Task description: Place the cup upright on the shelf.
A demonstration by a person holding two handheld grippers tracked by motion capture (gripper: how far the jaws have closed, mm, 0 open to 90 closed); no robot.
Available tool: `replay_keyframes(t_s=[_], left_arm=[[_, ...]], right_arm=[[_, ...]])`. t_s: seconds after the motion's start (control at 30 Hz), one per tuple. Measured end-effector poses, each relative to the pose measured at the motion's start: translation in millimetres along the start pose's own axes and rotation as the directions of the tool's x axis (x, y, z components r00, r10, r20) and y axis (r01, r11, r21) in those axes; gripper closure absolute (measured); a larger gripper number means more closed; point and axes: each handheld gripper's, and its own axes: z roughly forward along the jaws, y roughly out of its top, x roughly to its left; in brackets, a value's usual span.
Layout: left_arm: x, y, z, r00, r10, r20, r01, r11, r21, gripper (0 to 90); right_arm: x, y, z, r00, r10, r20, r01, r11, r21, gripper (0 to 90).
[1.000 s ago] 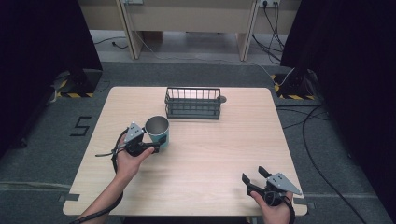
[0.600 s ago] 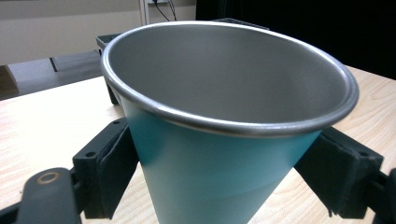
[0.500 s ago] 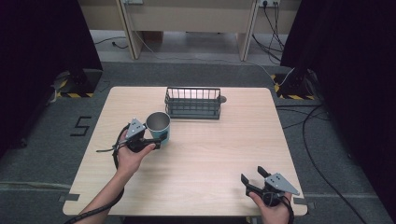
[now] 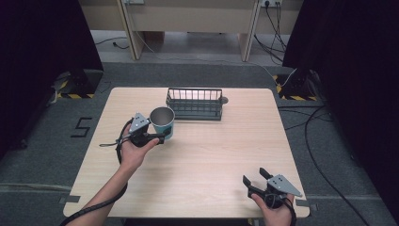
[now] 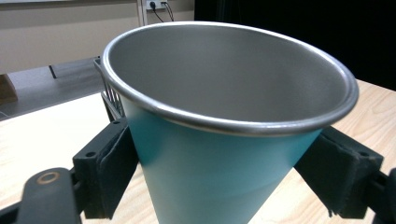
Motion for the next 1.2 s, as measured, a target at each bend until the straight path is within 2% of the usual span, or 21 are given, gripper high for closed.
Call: replay_keyframes(t_s=[0.1, 0.73, 0.9, 1.2], left_arm=[[0.9, 3.8, 1.8, 0.9999, 0.007, -0.008, -0.007, 1.0000, 0.000, 16.4], [2.8, 28.3, 19.3, 1.0000, -0.001, 0.008, 0.001, 0.9997, -0.024, 16.3], [2.9, 39.4, 26.4, 0.9999, 0.000, 0.011, 0.000, 0.9994, -0.034, 16.3], [4.6, 49.2, 37.9, 1.0000, -0.003, 0.008, 0.003, 0.9993, -0.037, 16.3]], right_arm=[[0.0, 0.0, 0.0, 1.0000, 0.000, -0.001, 0.000, 1.0000, 0.001, 25.6], [-0.2, 0.0, 0.1, 1.0000, 0.002, -0.003, -0.002, 1.0000, 0.002, 25.9], [-0.1, 0.0, 0.0, 1.0000, 0.003, -0.004, -0.003, 1.0000, 0.002, 26.0], [-1.0, 0.0, 0.0, 1.0000, 0.004, -0.005, -0.004, 1.0000, -0.001, 26.1]])
